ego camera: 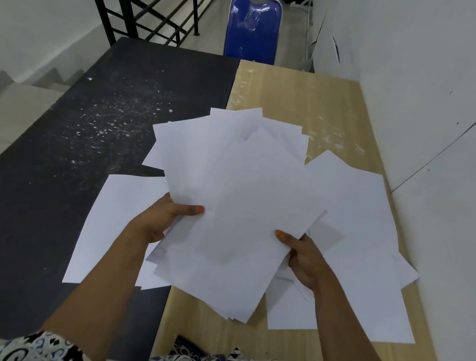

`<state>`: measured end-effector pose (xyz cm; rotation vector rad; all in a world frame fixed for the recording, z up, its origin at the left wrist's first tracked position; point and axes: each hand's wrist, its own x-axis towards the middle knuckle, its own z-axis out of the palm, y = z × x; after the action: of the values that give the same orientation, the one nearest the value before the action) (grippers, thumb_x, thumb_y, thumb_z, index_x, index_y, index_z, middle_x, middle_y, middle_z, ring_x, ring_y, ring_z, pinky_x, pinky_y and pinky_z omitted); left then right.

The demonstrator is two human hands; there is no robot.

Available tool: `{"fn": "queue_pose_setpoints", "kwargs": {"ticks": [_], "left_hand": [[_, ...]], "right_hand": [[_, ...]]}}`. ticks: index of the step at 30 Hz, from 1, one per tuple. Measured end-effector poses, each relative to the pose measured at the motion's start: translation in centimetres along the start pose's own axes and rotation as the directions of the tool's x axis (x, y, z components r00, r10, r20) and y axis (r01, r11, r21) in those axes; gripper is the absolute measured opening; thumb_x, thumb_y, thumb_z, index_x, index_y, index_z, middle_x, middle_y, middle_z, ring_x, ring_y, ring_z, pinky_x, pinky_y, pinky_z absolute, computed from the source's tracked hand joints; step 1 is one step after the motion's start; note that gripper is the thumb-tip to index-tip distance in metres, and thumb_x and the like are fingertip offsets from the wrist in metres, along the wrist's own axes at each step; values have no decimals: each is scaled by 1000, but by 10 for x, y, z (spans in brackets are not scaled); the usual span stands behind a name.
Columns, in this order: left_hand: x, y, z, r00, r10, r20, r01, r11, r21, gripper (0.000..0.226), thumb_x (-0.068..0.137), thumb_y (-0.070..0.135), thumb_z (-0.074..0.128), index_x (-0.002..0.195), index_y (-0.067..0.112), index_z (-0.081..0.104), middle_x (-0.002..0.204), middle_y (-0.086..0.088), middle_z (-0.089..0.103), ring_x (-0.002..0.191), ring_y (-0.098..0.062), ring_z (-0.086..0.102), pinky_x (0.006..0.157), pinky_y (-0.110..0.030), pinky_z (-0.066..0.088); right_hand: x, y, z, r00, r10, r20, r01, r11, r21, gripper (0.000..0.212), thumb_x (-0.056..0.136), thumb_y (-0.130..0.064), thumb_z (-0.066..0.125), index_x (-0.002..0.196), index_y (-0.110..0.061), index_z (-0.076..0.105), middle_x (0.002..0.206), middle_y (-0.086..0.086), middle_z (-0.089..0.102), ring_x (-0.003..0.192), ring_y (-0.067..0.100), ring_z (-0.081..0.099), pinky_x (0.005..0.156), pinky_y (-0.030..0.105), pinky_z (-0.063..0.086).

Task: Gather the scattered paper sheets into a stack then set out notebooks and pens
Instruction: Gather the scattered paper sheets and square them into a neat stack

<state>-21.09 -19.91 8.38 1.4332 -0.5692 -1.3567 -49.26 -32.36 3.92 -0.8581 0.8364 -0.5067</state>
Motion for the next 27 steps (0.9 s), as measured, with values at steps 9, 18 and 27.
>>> {"fn": "queue_pose_setpoints", "kwargs": {"ticks": [9, 18, 27], "left_hand": [[3, 23, 1, 995, 96, -12, -96, 995, 28, 77, 55, 31, 91, 124, 14, 61, 113, -6, 72, 103, -28, 69, 79, -39, 58], [5, 17, 7, 975, 202, -92, -197, 978, 65, 77, 63, 35, 87, 132, 20, 54, 120, -1, 68, 110, -24, 64, 92, -46, 53], [-1, 19, 24, 931, 351, -99, -348, 936, 45, 52, 76, 3, 78, 124, 15, 60, 118, -3, 69, 108, -19, 66, 90, -35, 55]], "right_hand": [[2, -29, 14, 974, -207, -88, 201, 977, -72, 70, 51, -28, 92, 113, -4, 68, 113, 11, 71, 104, 27, 68, 89, 37, 56], [-5, -28, 24, 931, -306, -202, 273, 946, -177, 34, 75, -3, 78, 108, -8, 69, 104, 7, 73, 93, 20, 71, 77, 32, 58], [-11, -39, 38, 876, -417, -241, 348, 895, -281, 21, 78, -8, 77, 95, -20, 69, 92, -6, 73, 82, 8, 71, 68, 20, 56]]}}
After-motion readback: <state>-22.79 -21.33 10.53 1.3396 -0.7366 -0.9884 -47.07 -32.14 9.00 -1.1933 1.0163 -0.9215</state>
